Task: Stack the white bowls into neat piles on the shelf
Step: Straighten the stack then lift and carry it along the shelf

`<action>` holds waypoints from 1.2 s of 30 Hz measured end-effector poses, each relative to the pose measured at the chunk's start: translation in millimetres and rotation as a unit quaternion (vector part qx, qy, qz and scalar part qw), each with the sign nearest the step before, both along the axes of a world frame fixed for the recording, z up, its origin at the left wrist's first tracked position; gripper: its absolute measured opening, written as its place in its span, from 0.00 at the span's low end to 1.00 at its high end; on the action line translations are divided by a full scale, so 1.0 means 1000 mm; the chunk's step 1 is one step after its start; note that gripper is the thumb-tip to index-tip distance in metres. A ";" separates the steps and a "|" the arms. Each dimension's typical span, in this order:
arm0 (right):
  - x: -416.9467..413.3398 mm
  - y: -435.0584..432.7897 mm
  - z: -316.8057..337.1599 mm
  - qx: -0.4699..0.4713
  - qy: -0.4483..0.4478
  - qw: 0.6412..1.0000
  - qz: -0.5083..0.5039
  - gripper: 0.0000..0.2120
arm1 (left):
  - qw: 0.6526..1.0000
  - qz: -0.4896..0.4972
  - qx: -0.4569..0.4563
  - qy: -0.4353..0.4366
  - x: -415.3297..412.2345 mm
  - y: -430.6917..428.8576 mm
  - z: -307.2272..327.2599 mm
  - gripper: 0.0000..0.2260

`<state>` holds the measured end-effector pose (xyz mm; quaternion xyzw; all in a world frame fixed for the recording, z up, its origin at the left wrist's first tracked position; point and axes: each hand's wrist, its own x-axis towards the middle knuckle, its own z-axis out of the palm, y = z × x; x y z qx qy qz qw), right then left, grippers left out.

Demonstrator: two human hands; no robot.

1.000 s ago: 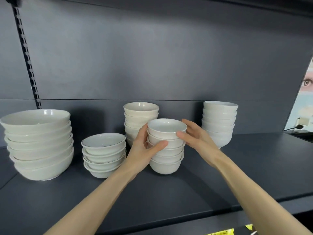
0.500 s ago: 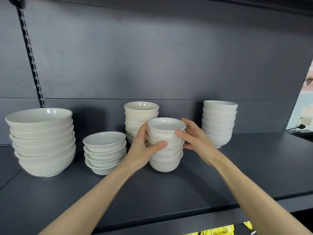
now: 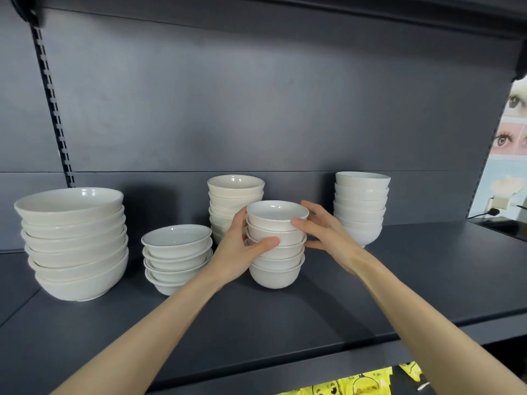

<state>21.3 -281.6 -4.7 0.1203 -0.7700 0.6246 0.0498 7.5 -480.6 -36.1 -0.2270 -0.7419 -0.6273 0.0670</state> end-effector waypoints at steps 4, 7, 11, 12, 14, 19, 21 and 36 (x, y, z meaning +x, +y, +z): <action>0.002 0.001 0.004 0.030 0.004 0.999 -0.016 0.28 | 0.999 0.023 -0.038 -0.008 0.004 -0.003 0.006 0.39; 0.005 0.003 0.008 0.082 0.012 0.996 -0.040 0.29 | 0.995 0.052 -0.079 -0.008 0.010 -0.004 0.017 0.33; 0.010 0.008 0.018 0.148 0.024 0.987 -0.063 0.29 | 0.986 0.088 -0.140 -0.008 0.012 -0.010 0.030 0.26; 0.011 0.010 0.020 0.164 0.025 0.984 -0.068 0.28 | 0.981 0.103 -0.162 -0.007 0.013 -0.012 0.034 0.25; 0.012 0.014 0.027 0.204 0.036 0.975 -0.083 0.27 | 0.963 0.149 -0.224 0.011 0.015 -0.017 0.042 0.22; 0.023 0.023 0.050 0.285 0.091 0.948 -0.109 0.27 | 0.916 0.212 -0.327 0.093 0.033 -0.017 0.068 0.21; 0.028 0.029 0.060 0.308 0.107 0.938 -0.114 0.27 | 0.894 0.222 -0.366 0.133 0.042 -0.011 0.080 0.20; 0.094 0.160 0.097 0.425 0.242 0.864 -0.121 0.23 | 0.839 0.283 -0.387 0.257 0.129 0.134 0.103 0.23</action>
